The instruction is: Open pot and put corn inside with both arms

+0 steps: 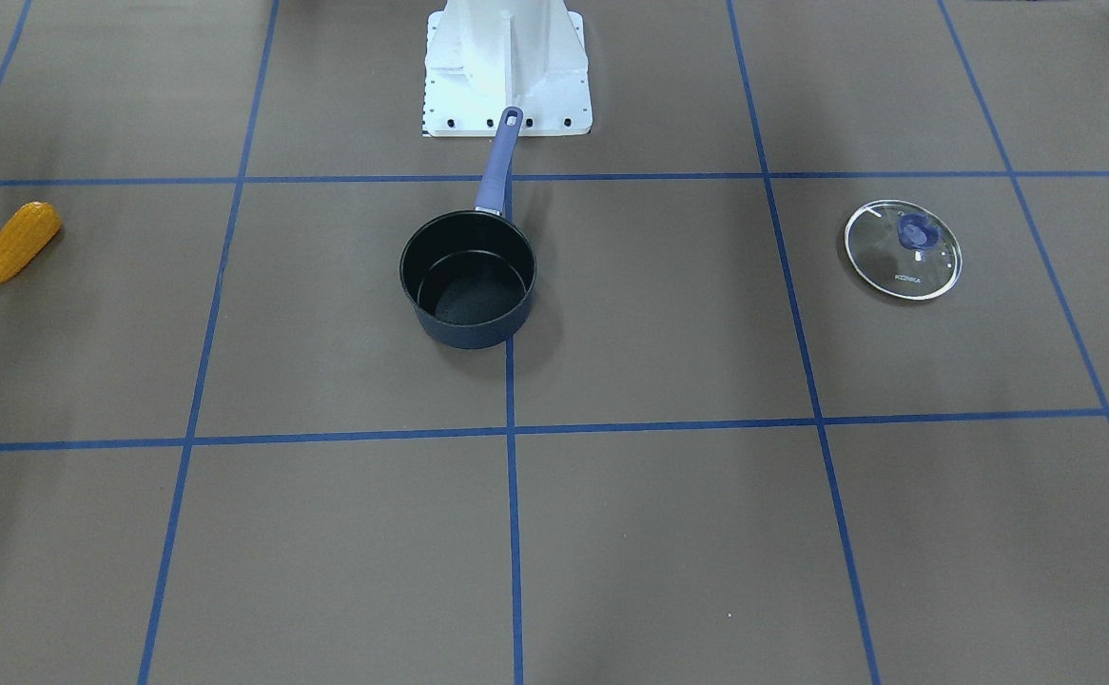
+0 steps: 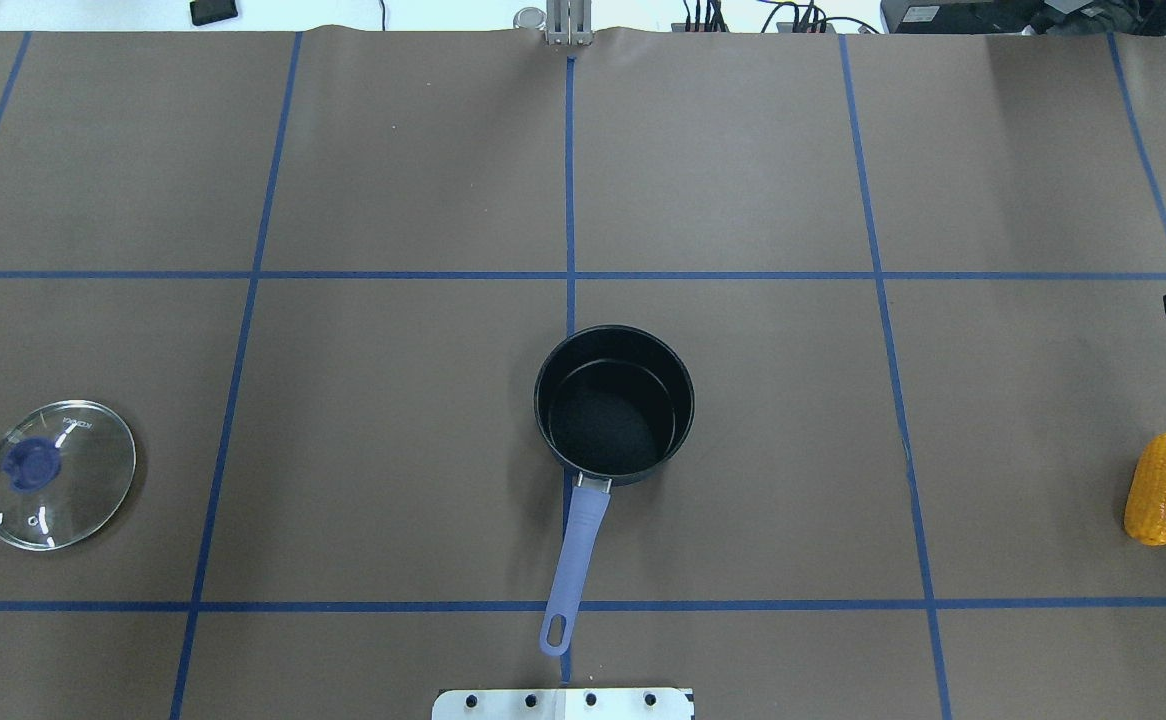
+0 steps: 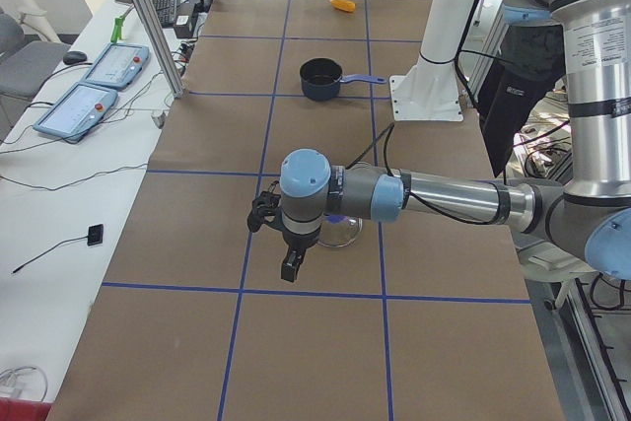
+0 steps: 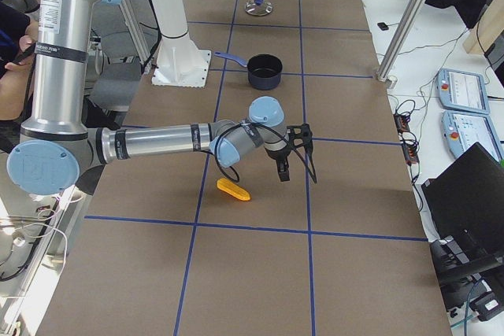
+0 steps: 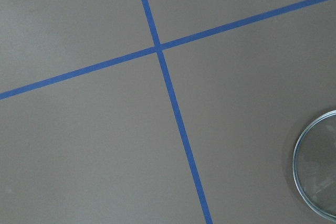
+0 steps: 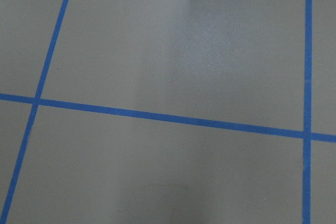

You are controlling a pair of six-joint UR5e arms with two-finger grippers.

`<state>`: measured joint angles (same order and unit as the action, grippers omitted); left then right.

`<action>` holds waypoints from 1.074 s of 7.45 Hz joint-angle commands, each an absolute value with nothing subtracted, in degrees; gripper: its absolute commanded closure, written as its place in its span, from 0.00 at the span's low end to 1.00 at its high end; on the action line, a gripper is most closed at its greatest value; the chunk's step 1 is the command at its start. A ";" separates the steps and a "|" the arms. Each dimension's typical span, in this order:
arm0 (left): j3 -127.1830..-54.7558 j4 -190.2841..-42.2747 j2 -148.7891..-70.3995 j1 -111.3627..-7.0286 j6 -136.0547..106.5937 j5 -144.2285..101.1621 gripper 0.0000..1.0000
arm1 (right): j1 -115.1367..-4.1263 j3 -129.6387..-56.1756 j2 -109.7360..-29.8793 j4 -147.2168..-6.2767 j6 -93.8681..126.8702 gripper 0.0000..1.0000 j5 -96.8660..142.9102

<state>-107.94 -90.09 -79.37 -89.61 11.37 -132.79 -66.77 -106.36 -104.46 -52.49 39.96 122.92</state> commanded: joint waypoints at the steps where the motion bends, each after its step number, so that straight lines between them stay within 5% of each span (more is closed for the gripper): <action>1: -108.37 -90.09 -79.45 -89.65 11.16 -132.89 0.02 | -50.88 -107.49 -115.09 -38.63 56.11 0.00 106.52; 4: -108.28 -90.18 -79.54 -89.56 11.16 -132.89 0.02 | -39.22 -101.99 -118.56 -27.73 64.93 0.06 95.38; 6: -108.28 -90.18 -79.45 -89.56 11.25 -132.80 0.02 | -34.47 -100.02 -118.56 -26.72 69.07 0.25 89.41; 8: -108.19 -90.18 -79.37 -89.56 11.25 -132.80 0.02 | -32.97 -99.41 -118.22 -26.72 69.08 0.66 88.08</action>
<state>-108.21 -90.18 -79.43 -89.56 11.24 -132.81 -34.20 -99.95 -118.43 -26.86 68.76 89.45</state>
